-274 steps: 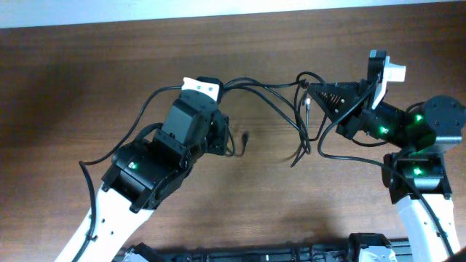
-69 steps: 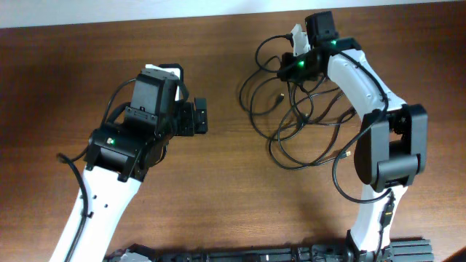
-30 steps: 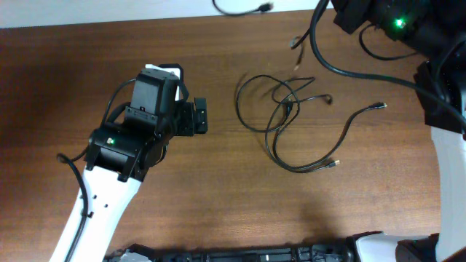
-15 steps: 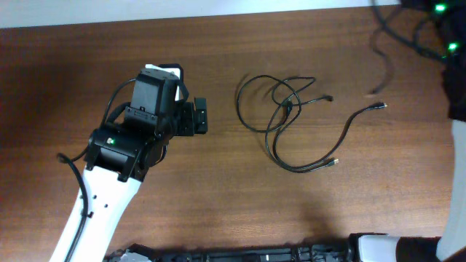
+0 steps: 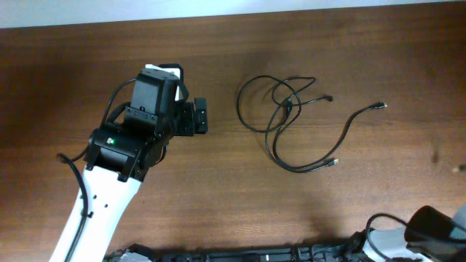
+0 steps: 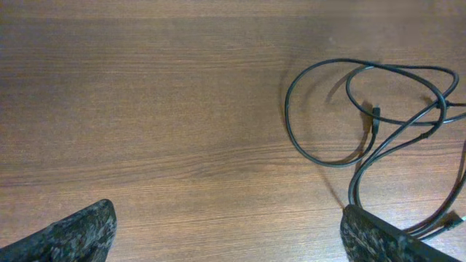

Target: Untangle cables

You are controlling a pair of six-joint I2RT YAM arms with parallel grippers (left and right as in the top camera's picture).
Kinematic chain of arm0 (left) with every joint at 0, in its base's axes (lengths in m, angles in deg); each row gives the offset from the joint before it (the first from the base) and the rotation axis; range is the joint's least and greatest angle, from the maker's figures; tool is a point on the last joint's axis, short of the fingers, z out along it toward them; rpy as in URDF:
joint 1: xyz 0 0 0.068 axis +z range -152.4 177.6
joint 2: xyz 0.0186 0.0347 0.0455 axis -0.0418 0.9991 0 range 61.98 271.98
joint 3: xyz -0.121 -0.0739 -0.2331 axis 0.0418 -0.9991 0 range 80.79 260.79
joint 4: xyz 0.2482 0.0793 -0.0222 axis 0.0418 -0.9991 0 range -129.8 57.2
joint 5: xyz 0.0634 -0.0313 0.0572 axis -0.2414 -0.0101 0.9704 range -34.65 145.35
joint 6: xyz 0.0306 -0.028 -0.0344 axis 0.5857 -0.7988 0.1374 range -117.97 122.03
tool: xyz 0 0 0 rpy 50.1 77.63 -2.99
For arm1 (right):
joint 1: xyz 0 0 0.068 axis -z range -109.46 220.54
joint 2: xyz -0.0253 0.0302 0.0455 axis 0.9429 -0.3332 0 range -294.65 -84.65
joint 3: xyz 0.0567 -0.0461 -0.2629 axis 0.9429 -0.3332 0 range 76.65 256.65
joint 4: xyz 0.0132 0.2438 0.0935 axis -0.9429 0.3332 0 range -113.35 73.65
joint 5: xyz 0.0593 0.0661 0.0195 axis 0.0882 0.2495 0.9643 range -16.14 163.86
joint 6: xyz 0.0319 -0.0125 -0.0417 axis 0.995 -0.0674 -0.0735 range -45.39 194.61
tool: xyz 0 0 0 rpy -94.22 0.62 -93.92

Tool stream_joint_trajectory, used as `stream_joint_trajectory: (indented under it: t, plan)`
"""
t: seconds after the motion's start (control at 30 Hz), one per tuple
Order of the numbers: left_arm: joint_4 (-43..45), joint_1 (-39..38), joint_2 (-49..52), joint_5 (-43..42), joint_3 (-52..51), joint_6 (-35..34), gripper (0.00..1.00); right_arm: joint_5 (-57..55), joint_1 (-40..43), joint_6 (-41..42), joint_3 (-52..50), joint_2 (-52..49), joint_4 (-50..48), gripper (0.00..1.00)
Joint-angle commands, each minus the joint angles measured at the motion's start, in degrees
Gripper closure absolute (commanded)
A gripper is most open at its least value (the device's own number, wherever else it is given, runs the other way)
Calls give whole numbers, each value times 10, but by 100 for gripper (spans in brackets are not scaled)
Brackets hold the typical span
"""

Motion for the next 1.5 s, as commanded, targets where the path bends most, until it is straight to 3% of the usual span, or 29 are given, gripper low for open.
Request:
stream_joint_trajectory:
  t: [0.0,0.3,0.63,0.83,0.93,1.1,1.37,1.47]
  plan:
    - [-1,3,-9,6,6,-6,1,38,76,87,8,-3,43,96]
    - [-1,3,-9,6,6,-6,1,76,198,87,-25,-35,64,96]
    - [-1,3,-9,6,6,-6,1,117,231,88,-41,-151,76,94]
    - [-1,3,-9,6,6,-6,1,139,231,87,-42,-200,82,45]
    - [-1,3,-9,6,6,-6,1,148,231,87,-42,-204,82,35]
    - [-1,3,-9,6,6,-6,1,186,231,83,-42,-204,82,3]
    - [-1,3,-9,6,6,-6,1,309,229,6,-42,-204,83,1]
    - [-1,3,-9,6,6,-6,1,417,221,-90,-42,-204,81,1]
